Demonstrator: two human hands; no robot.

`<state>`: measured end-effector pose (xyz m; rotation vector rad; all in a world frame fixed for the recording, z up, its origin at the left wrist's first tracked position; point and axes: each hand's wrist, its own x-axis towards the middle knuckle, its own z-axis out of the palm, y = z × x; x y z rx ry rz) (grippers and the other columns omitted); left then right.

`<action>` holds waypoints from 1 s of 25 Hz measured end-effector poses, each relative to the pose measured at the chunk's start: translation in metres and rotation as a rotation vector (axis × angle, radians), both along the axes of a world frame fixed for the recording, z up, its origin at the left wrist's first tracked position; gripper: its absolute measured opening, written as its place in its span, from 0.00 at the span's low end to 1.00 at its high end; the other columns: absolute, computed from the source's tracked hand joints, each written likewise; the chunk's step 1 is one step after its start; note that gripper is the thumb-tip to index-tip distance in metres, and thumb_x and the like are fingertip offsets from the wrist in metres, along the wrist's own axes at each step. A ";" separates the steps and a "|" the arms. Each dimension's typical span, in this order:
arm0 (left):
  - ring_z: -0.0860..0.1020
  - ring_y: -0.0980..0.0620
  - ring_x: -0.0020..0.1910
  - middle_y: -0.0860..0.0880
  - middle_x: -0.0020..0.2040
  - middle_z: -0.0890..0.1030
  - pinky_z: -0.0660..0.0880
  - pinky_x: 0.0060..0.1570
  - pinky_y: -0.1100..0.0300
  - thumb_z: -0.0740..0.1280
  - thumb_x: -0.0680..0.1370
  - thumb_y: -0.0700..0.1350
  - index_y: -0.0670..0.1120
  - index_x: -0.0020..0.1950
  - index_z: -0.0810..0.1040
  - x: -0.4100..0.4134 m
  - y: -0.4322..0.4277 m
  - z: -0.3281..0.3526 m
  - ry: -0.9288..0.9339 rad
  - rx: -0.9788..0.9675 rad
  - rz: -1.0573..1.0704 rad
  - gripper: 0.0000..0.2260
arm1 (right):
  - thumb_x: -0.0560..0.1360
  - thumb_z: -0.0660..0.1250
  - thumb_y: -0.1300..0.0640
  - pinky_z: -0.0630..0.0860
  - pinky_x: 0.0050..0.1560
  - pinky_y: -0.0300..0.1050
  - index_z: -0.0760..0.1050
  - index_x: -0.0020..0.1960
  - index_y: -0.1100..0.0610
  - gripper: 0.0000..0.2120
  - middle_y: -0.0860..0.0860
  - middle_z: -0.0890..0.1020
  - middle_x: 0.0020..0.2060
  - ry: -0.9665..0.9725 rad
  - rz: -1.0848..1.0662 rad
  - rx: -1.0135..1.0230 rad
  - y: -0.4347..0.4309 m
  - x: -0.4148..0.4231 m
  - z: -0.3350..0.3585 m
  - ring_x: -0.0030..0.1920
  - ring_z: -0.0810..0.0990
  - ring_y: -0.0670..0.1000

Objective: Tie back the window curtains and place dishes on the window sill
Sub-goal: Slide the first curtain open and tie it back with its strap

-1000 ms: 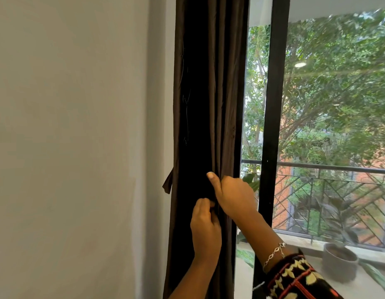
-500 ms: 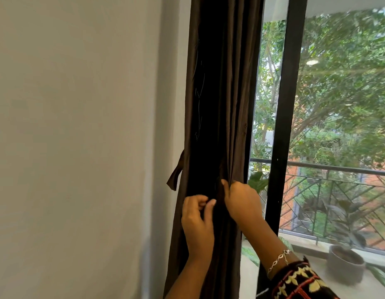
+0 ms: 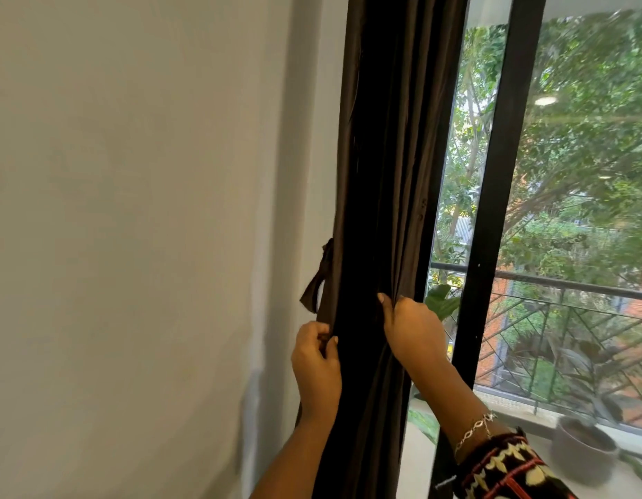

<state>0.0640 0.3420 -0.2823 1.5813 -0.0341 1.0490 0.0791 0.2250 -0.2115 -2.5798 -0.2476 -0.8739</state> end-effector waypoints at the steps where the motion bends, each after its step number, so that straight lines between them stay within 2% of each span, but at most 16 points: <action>1: 0.74 0.58 0.36 0.54 0.37 0.74 0.72 0.39 0.67 0.65 0.73 0.30 0.46 0.41 0.72 -0.003 -0.004 -0.001 -0.025 0.032 0.003 0.11 | 0.80 0.50 0.45 0.69 0.32 0.45 0.67 0.38 0.59 0.21 0.49 0.67 0.26 0.003 -0.007 -0.003 0.001 0.002 0.000 0.32 0.74 0.56; 5: 0.71 0.61 0.36 0.55 0.37 0.71 0.69 0.38 0.74 0.64 0.72 0.28 0.46 0.39 0.71 -0.010 -0.024 -0.002 -0.085 0.138 -0.020 0.12 | 0.78 0.49 0.40 0.59 0.25 0.42 0.60 0.29 0.56 0.25 0.50 0.66 0.24 0.011 0.020 0.022 0.006 0.007 -0.002 0.26 0.67 0.51; 8: 0.72 0.61 0.36 0.54 0.37 0.72 0.70 0.39 0.74 0.63 0.73 0.29 0.41 0.40 0.76 -0.008 -0.034 -0.001 -0.088 0.151 -0.051 0.08 | 0.74 0.53 0.35 0.59 0.25 0.41 0.59 0.26 0.56 0.28 0.50 0.65 0.21 -0.004 0.105 0.007 0.007 0.007 -0.008 0.23 0.66 0.50; 11: 0.71 0.60 0.37 0.55 0.38 0.72 0.69 0.38 0.74 0.64 0.74 0.31 0.38 0.41 0.77 -0.004 -0.039 -0.004 -0.070 0.195 -0.097 0.05 | 0.78 0.52 0.41 0.62 0.26 0.41 0.59 0.28 0.54 0.25 0.49 0.67 0.23 -0.011 0.073 0.008 0.007 0.011 -0.014 0.27 0.72 0.53; 13: 0.71 0.59 0.42 0.53 0.42 0.75 0.68 0.42 0.76 0.64 0.76 0.37 0.41 0.45 0.78 0.001 -0.036 -0.010 -0.021 0.277 -0.088 0.03 | 0.80 0.51 0.45 0.63 0.27 0.41 0.60 0.30 0.54 0.22 0.49 0.68 0.25 -0.001 0.060 0.037 0.004 0.014 -0.016 0.29 0.73 0.54; 15: 0.71 0.56 0.48 0.50 0.48 0.77 0.70 0.49 0.71 0.62 0.78 0.44 0.43 0.52 0.78 0.008 -0.027 -0.017 0.016 0.287 -0.031 0.07 | 0.80 0.50 0.46 0.66 0.30 0.42 0.63 0.33 0.55 0.21 0.48 0.68 0.25 -0.002 0.071 0.041 -0.001 0.016 -0.018 0.30 0.73 0.53; 17: 0.71 0.54 0.53 0.48 0.53 0.76 0.72 0.53 0.63 0.61 0.79 0.44 0.43 0.60 0.74 0.015 -0.019 -0.015 0.040 0.229 0.004 0.11 | 0.80 0.50 0.47 0.67 0.31 0.42 0.66 0.36 0.57 0.20 0.47 0.67 0.24 -0.019 0.084 0.037 -0.006 0.016 -0.020 0.29 0.72 0.52; 19: 0.71 0.54 0.54 0.48 0.56 0.74 0.70 0.51 0.67 0.63 0.78 0.43 0.44 0.67 0.68 0.022 -0.018 -0.001 0.037 0.210 -0.022 0.18 | 0.80 0.50 0.47 0.65 0.29 0.42 0.68 0.39 0.57 0.19 0.47 0.67 0.24 -0.040 0.103 0.039 -0.008 0.014 -0.022 0.28 0.71 0.51; 22: 0.74 0.53 0.52 0.47 0.57 0.74 0.72 0.48 0.69 0.67 0.75 0.42 0.45 0.72 0.62 0.033 -0.024 0.035 -0.001 0.169 -0.142 0.26 | 0.81 0.51 0.48 0.64 0.28 0.41 0.70 0.40 0.57 0.18 0.48 0.70 0.26 -0.053 0.115 0.040 -0.009 0.013 -0.024 0.28 0.70 0.50; 24: 0.75 0.51 0.54 0.46 0.58 0.75 0.73 0.51 0.68 0.66 0.76 0.44 0.46 0.73 0.60 0.039 -0.025 0.054 -0.049 0.128 -0.221 0.27 | 0.81 0.51 0.49 0.61 0.26 0.39 0.66 0.36 0.55 0.18 0.47 0.67 0.25 -0.052 0.116 0.025 -0.010 0.012 -0.026 0.25 0.68 0.48; 25: 0.75 0.50 0.57 0.46 0.61 0.75 0.73 0.56 0.65 0.62 0.78 0.47 0.48 0.73 0.60 0.040 -0.026 0.061 -0.057 0.099 -0.268 0.25 | 0.81 0.51 0.49 0.62 0.26 0.40 0.66 0.36 0.55 0.18 0.47 0.66 0.25 -0.058 0.119 0.023 -0.010 0.011 -0.026 0.26 0.68 0.48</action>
